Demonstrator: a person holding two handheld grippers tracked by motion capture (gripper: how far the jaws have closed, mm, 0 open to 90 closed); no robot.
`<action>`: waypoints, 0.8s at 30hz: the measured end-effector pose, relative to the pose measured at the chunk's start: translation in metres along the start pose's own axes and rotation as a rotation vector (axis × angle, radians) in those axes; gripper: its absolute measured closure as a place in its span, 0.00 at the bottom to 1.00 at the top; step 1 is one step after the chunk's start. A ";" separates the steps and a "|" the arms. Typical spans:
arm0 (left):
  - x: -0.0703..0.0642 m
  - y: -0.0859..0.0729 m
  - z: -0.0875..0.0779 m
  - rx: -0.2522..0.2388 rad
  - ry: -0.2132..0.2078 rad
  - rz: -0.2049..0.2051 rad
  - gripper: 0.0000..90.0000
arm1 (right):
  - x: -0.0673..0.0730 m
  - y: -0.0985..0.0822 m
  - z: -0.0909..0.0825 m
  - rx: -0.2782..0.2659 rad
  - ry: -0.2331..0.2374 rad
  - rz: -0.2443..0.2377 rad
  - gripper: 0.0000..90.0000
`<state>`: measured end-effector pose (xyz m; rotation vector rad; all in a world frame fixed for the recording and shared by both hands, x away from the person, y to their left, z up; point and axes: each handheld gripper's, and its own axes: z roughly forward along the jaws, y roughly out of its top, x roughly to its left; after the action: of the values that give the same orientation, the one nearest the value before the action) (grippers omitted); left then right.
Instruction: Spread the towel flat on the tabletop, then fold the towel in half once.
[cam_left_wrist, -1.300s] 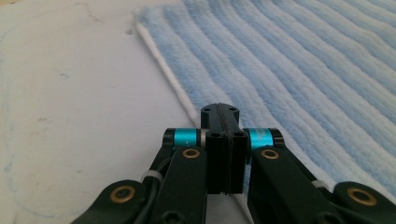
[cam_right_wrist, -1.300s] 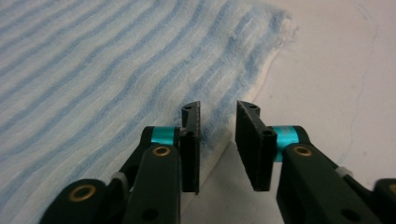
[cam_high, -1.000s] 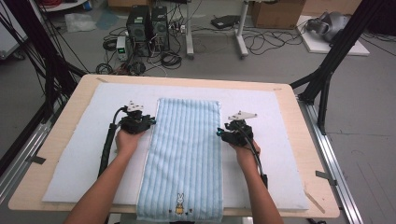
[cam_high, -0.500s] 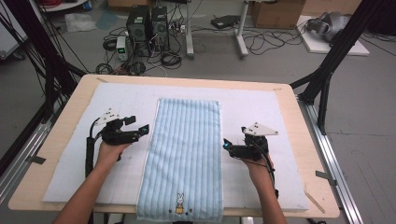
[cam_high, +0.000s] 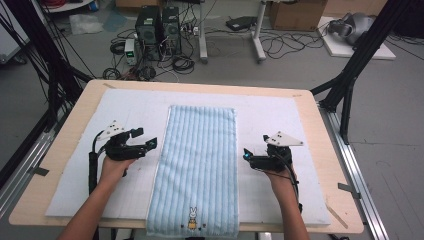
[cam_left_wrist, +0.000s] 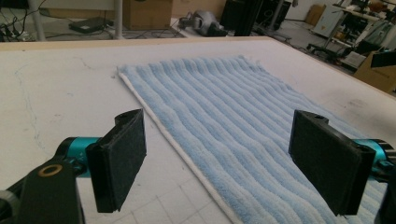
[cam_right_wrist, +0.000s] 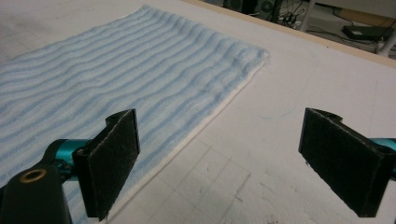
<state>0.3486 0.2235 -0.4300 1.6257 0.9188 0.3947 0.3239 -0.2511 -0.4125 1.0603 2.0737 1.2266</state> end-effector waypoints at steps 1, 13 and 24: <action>0.000 -0.001 0.000 0.001 0.001 -0.002 0.22 | 0.000 -0.001 -0.001 0.001 0.001 0.006 0.13; 0.003 -0.004 0.003 0.023 0.002 -0.020 0.22 | -0.003 -0.002 0.001 0.004 -0.007 0.032 0.13; 0.010 0.000 0.008 0.039 0.024 -0.067 0.21 | -0.005 -0.004 0.001 0.020 0.001 0.041 0.13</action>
<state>0.3607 0.2255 -0.4340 1.6239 1.0010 0.3528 0.3254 -0.2557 -0.4163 1.1163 2.0781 1.2286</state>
